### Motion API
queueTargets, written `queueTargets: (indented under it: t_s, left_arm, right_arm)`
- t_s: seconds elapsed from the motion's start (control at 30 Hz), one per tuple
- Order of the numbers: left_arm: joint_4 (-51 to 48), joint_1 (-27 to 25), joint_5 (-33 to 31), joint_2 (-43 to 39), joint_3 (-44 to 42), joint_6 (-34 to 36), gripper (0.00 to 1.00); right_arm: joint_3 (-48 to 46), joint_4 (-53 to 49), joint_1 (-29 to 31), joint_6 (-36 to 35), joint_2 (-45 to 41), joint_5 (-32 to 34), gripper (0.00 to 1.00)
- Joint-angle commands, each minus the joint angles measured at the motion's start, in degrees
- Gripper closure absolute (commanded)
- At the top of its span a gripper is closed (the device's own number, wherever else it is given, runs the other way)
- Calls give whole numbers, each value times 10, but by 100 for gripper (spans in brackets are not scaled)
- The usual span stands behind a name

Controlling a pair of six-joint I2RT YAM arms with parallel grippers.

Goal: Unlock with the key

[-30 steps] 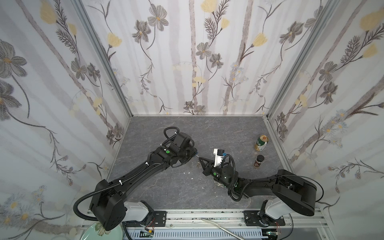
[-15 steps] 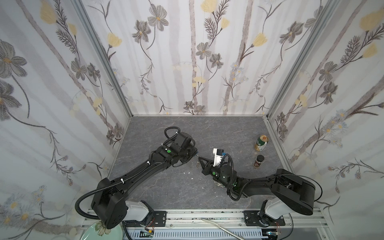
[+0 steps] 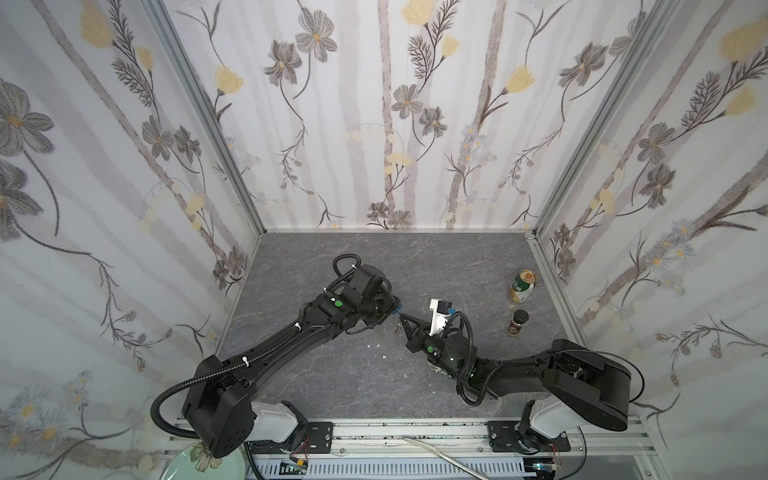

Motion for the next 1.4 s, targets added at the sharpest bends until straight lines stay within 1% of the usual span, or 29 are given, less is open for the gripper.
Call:
queueTargets:
  t_s: [0.0, 0.2, 0.37, 0.53, 0.87, 1.0, 1.37]
  left_arm:
    - [7, -2, 26, 2, 7, 14, 89]
    - [-41, -4, 9, 6, 39, 62, 89]
    - [-96, -7, -7, 18, 73, 95, 90]
    - [-93, -12, -9, 27, 77, 98, 92]
    - [-93, -21, 6, 45, 88, 105, 97]
    - [-92, -22, 3, 44, 86, 105, 99]
    - [-80, -36, 40, 61, 95, 111, 100]
  right_arm:
    - [3, 40, 0, -4, -5, -17, 100]
    - [-1, 42, 1, 9, -5, -32, 100]
    - [-8, 63, 1, 39, -1, -45, 100]
    - [-5, 81, 3, 58, 13, -58, 100]
    - [-7, 84, 4, 59, 13, -54, 100]
    - [-8, 84, 4, 59, 13, -52, 100]
    - [-7, 72, -13, 58, 5, -57, 100]
